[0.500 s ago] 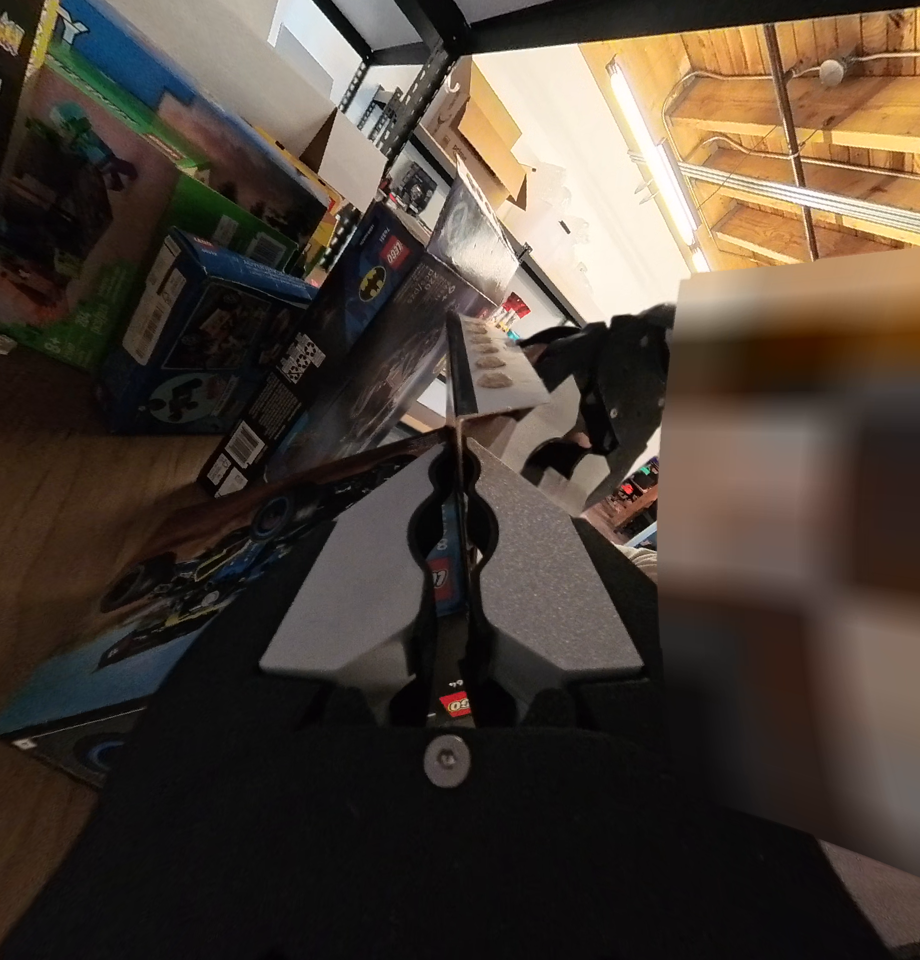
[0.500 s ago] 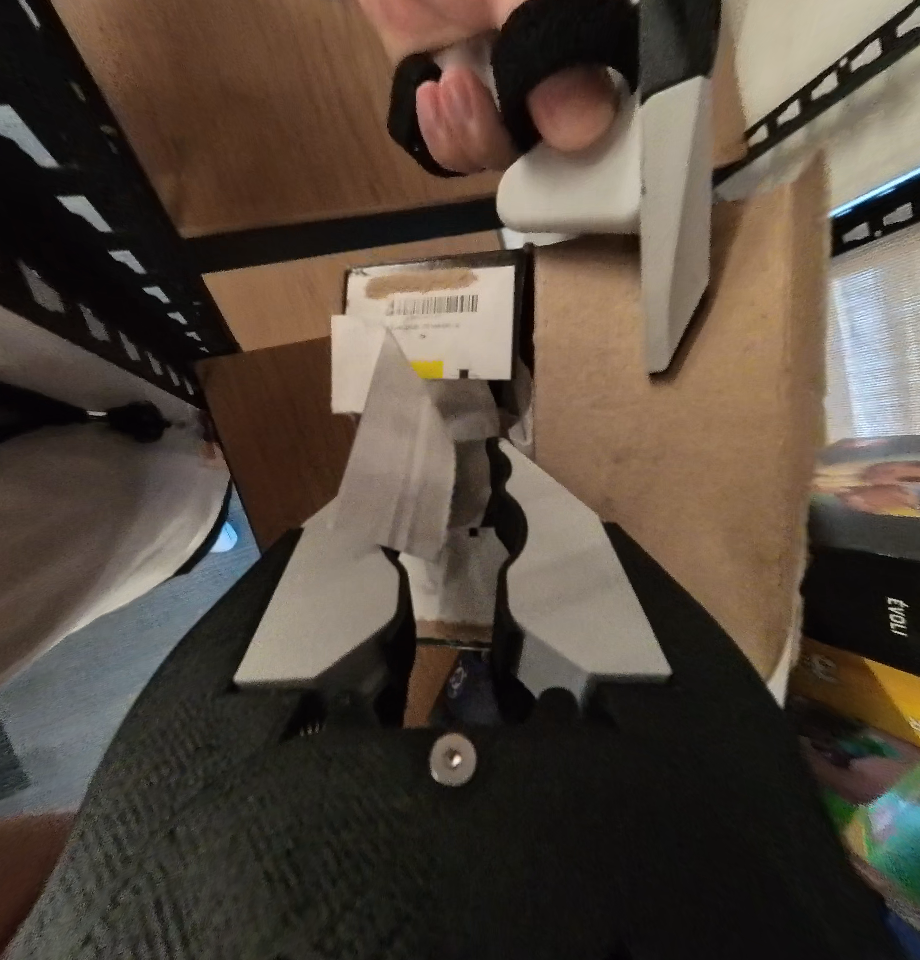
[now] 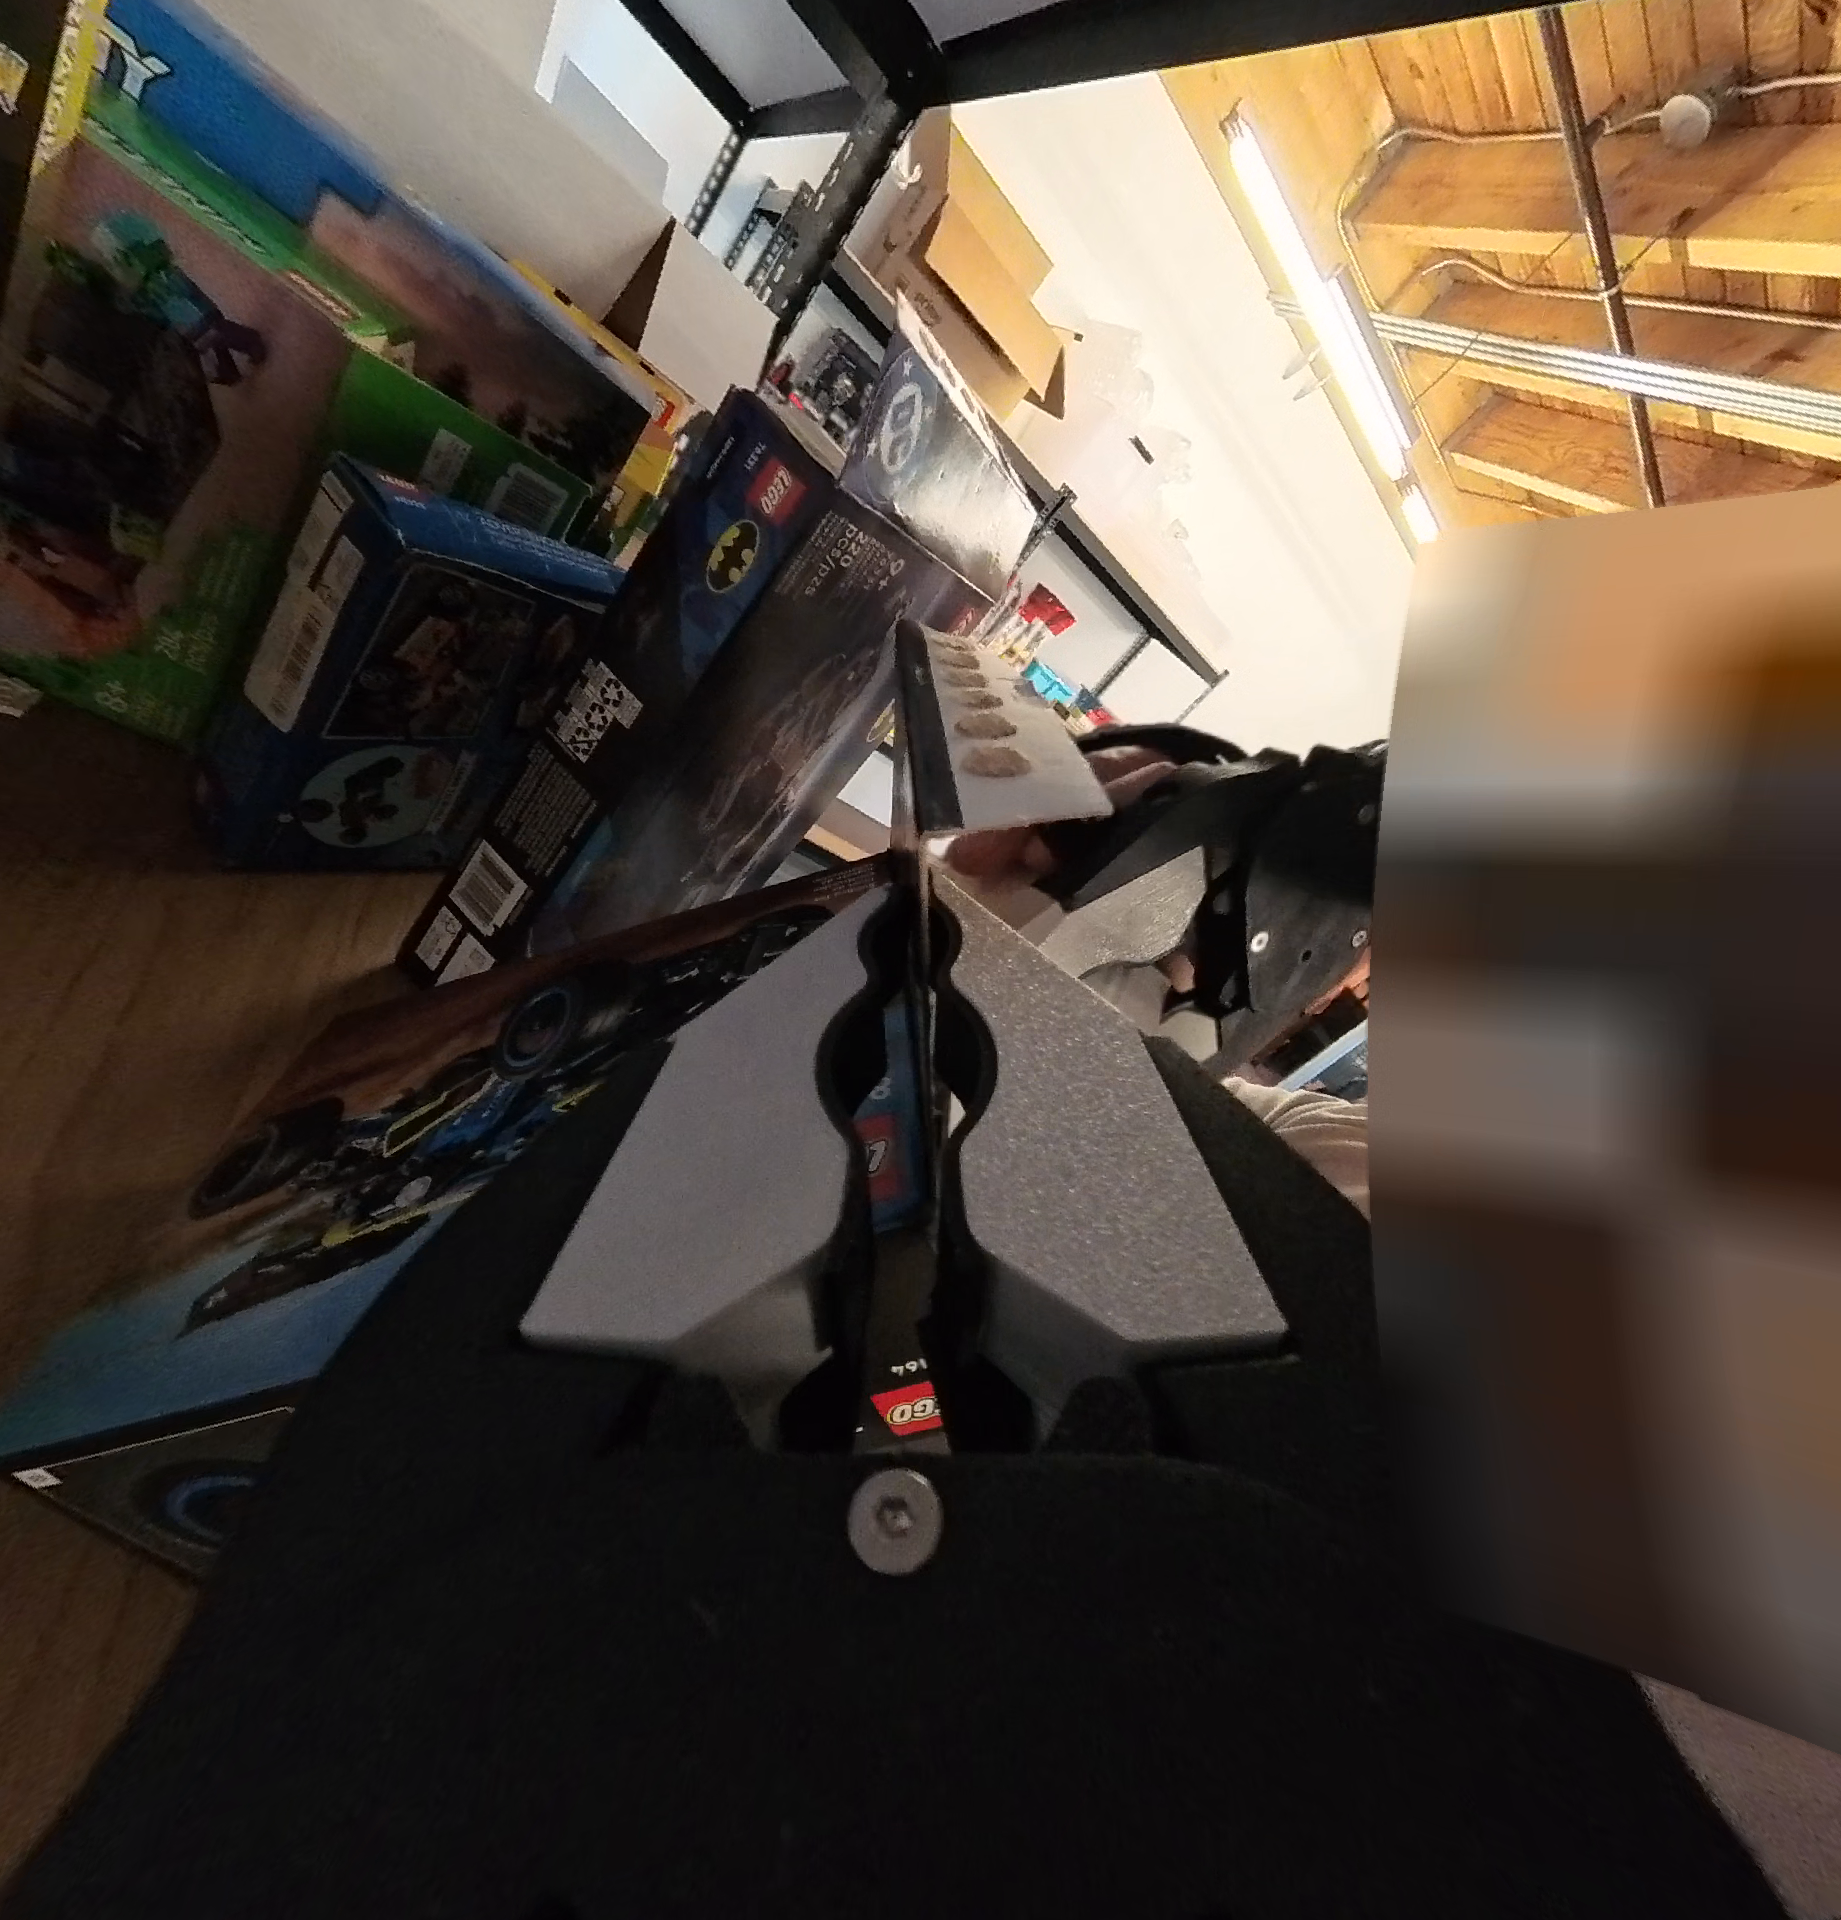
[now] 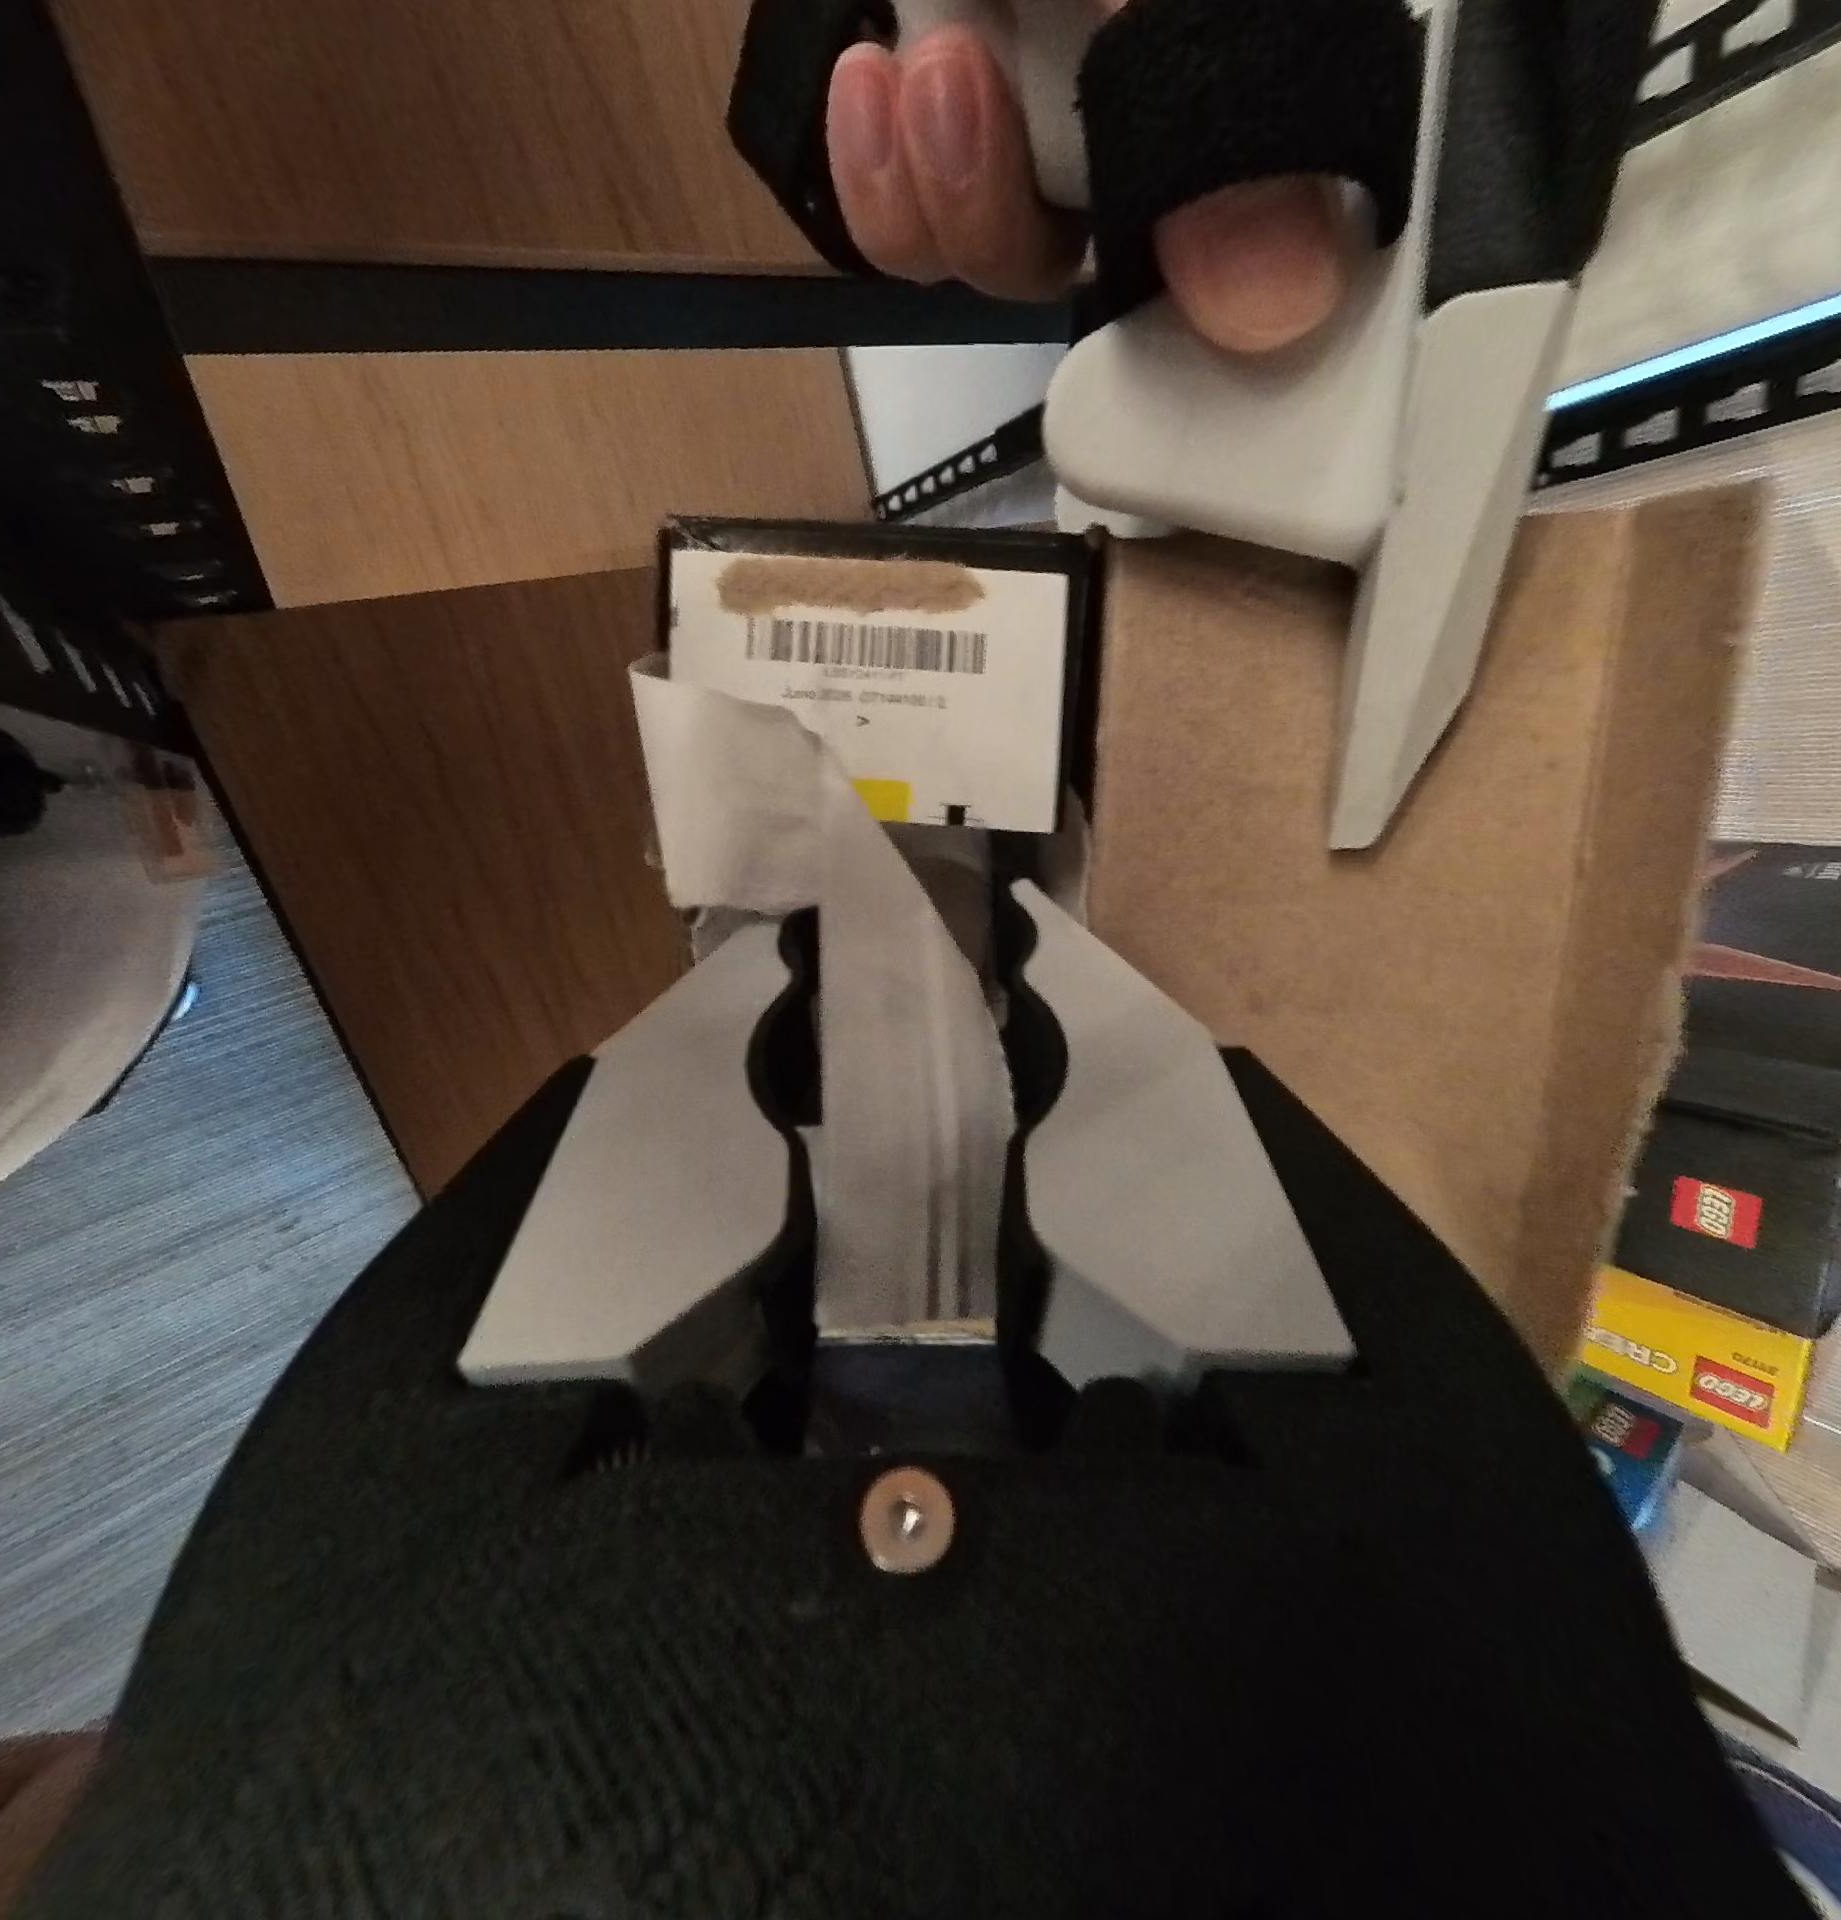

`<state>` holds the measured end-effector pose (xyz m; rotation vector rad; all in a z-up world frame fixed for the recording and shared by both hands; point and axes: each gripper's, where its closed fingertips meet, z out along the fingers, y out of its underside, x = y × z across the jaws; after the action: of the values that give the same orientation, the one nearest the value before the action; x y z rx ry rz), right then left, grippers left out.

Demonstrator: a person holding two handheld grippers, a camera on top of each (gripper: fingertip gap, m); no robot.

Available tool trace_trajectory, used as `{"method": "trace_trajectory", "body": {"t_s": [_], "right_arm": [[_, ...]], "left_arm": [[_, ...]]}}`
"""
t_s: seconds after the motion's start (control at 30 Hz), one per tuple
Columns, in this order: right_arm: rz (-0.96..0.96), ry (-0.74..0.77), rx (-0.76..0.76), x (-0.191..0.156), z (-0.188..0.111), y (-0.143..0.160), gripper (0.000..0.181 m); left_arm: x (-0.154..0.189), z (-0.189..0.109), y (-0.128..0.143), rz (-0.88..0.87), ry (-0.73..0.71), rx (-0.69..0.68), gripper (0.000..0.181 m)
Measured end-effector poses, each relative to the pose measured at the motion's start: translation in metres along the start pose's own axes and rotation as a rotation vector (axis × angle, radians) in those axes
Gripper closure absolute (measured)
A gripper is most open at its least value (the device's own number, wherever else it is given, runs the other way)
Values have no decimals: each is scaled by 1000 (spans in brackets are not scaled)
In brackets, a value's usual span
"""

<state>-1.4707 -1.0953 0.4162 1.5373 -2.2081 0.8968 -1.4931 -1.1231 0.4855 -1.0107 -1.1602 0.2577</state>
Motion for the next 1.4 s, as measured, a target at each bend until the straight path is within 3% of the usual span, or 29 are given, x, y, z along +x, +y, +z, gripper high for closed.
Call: {"method": "trace_trajectory", "body": {"t_s": [0.13,0.27,0.3,0.63,1.3,1.4], "right_arm": [[31,-27,-5,-5,6,2,148],[79,-28,61,-8,-5,0,168],[86,13,78,-5,-8,0,181],[302,-2,252,-26,-14,9,181],[270,33,353,-29,-19,19,180],[318,78,387,-10,-25,21,165]], "left_arm": [[1,0,1,10,-2,0,181],[3,0,5,13,-2,-5,181],[3,1,6,14,-1,-7,181],[7,3,13,16,18,-21,181],[7,12,19,7,13,-22,181],[2,12,10,22,-8,-5,181]]}}
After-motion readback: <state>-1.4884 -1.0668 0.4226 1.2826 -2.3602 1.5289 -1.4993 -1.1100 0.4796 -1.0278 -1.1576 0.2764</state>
